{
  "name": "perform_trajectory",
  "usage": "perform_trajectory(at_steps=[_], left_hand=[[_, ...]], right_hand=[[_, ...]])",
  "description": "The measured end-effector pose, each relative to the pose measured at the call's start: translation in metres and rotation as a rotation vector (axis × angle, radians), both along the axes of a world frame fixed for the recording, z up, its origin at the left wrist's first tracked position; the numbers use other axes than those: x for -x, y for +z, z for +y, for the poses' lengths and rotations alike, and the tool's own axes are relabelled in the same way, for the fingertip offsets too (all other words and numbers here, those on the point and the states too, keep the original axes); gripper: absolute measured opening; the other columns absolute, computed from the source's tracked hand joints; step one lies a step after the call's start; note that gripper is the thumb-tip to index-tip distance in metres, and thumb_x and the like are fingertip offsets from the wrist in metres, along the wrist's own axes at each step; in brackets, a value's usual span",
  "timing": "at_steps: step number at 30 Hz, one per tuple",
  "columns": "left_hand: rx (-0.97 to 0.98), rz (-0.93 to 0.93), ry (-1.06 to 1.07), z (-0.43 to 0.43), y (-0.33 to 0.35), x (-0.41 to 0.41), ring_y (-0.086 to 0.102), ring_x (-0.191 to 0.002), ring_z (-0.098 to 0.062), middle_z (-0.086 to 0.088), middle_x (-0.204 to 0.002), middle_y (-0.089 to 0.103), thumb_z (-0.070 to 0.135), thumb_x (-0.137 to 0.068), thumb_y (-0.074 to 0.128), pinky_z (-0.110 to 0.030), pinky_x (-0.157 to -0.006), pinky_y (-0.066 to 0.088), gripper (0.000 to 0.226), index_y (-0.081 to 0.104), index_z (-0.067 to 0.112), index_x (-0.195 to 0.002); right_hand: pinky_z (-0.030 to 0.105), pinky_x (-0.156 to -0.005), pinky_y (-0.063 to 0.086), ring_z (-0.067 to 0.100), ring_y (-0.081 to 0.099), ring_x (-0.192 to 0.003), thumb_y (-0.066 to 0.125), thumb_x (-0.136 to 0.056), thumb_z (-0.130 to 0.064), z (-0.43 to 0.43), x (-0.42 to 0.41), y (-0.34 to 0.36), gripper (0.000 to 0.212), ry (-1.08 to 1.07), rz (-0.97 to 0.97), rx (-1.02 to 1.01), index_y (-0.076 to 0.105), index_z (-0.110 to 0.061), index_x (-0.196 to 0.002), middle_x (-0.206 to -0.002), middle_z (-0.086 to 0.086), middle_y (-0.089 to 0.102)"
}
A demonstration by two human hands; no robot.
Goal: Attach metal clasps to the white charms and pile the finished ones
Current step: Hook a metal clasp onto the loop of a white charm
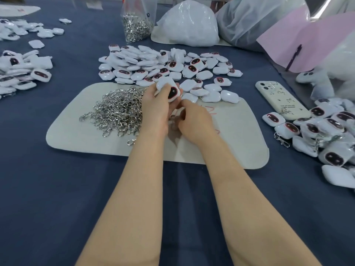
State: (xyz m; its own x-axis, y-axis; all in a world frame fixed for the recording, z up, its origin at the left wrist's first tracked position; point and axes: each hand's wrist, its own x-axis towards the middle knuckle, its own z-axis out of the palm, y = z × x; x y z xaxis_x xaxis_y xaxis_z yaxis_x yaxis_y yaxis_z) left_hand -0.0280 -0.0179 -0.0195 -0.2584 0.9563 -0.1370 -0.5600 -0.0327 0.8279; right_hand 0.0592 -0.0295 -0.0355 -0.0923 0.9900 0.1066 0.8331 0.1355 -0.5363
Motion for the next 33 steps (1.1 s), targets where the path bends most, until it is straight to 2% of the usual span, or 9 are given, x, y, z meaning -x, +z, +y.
perform_trajectory(at_steps=[6,12,15,17,19,21,23,28,33], left_hand=[[-0.025,-0.04,0.071,0.003,0.002,-0.001,0.067,-0.075,-0.017,-0.019,-0.108,0.064,0.011,-0.096,0.052,-0.017,-0.056,0.054,0.029,0.051,-0.001,-0.122],[-0.032,-0.071,0.078,0.002,0.002,0.0,0.065,-0.079,-0.02,-0.009,-0.089,0.066,0.008,-0.096,0.051,-0.019,-0.057,0.055,0.01,0.055,0.005,-0.104],[-0.025,-0.011,0.087,0.003,0.001,0.0,0.065,-0.075,-0.018,-0.008,-0.087,0.067,0.006,-0.095,0.051,-0.023,-0.063,0.057,0.005,0.055,0.009,-0.095],[-0.003,0.067,0.082,0.005,-0.001,-0.001,0.065,-0.074,-0.018,-0.012,-0.092,0.066,0.004,-0.09,0.056,-0.025,-0.065,0.057,0.008,0.054,0.007,-0.097],[0.017,0.175,0.072,0.007,-0.004,-0.003,0.063,-0.072,-0.018,-0.012,-0.09,0.063,0.003,-0.086,0.06,-0.024,-0.063,0.055,0.018,0.052,0.005,-0.103],[0.014,0.276,0.037,0.006,-0.005,-0.007,0.06,-0.065,-0.013,-0.005,-0.082,0.059,0.002,-0.085,0.057,-0.019,-0.056,0.052,0.014,0.051,0.01,-0.095],[0.022,0.36,-0.011,0.006,-0.007,-0.01,0.055,-0.061,-0.011,-0.002,-0.077,0.055,0.001,-0.085,0.052,-0.02,-0.053,0.05,0.016,0.05,0.017,-0.084],[-0.016,0.598,-0.127,0.009,-0.012,-0.014,0.046,-0.045,-0.004,0.009,-0.051,0.051,0.004,-0.086,0.053,-0.017,-0.048,0.036,0.023,0.06,0.023,-0.074],[-0.081,0.736,-0.149,0.01,-0.014,-0.017,0.049,-0.046,0.005,0.015,-0.055,0.057,0.008,-0.084,0.064,-0.017,-0.053,0.039,0.021,0.065,0.024,-0.07]], right_hand=[[0.039,-0.088,0.038,0.032,0.05,-0.108,0.052,-0.086,-0.024,-0.003,0.008,-0.004,0.022,0.03,-0.085,-0.078,0.062,-0.021,-0.106,-0.114,0.009,0.057],[0.038,-0.082,0.04,0.033,0.052,-0.102,0.051,-0.088,-0.016,0.001,0.012,-0.006,0.013,0.022,-0.049,-0.082,0.055,-0.011,-0.099,-0.108,0.012,0.059],[0.037,-0.079,0.043,0.025,0.054,-0.087,0.053,-0.091,-0.011,0.002,0.003,-0.003,0.005,-0.064,0.299,-0.079,0.051,-0.012,-0.095,-0.086,0.001,0.061],[0.029,-0.076,0.043,0.016,0.053,-0.08,0.055,-0.092,-0.012,0.004,-0.007,-0.001,0.008,-0.141,0.495,-0.092,0.051,-0.015,-0.099,-0.076,-0.012,0.053],[0.021,-0.07,0.046,0.007,0.059,-0.071,0.052,-0.091,-0.007,0.007,-0.016,0.001,0.016,-0.196,0.729,-0.059,0.054,-0.016,-0.105,-0.077,-0.009,0.056],[0.015,-0.061,0.047,-0.001,0.06,-0.058,0.048,-0.09,0.0,0.009,-0.023,0.004,0.023,-0.217,0.983,-0.006,0.06,-0.011,-0.107,-0.08,-0.002,0.06],[0.015,-0.06,0.047,0.001,0.06,-0.057,0.048,-0.089,0.002,0.009,-0.029,0.006,0.022,-0.224,1.137,0.033,0.063,-0.011,-0.097,-0.081,0.001,0.062],[0.022,-0.065,0.045,0.007,0.059,-0.064,0.05,-0.087,-0.001,0.01,-0.032,0.006,0.022,-0.218,1.051,0.013,0.061,-0.019,-0.083,-0.083,0.001,0.066],[0.027,-0.068,0.046,0.02,0.061,-0.083,0.053,-0.09,-0.006,0.012,-0.027,0.001,0.016,-0.197,0.821,-0.1,0.047,-0.019,-0.093,-0.097,0.008,0.063]])
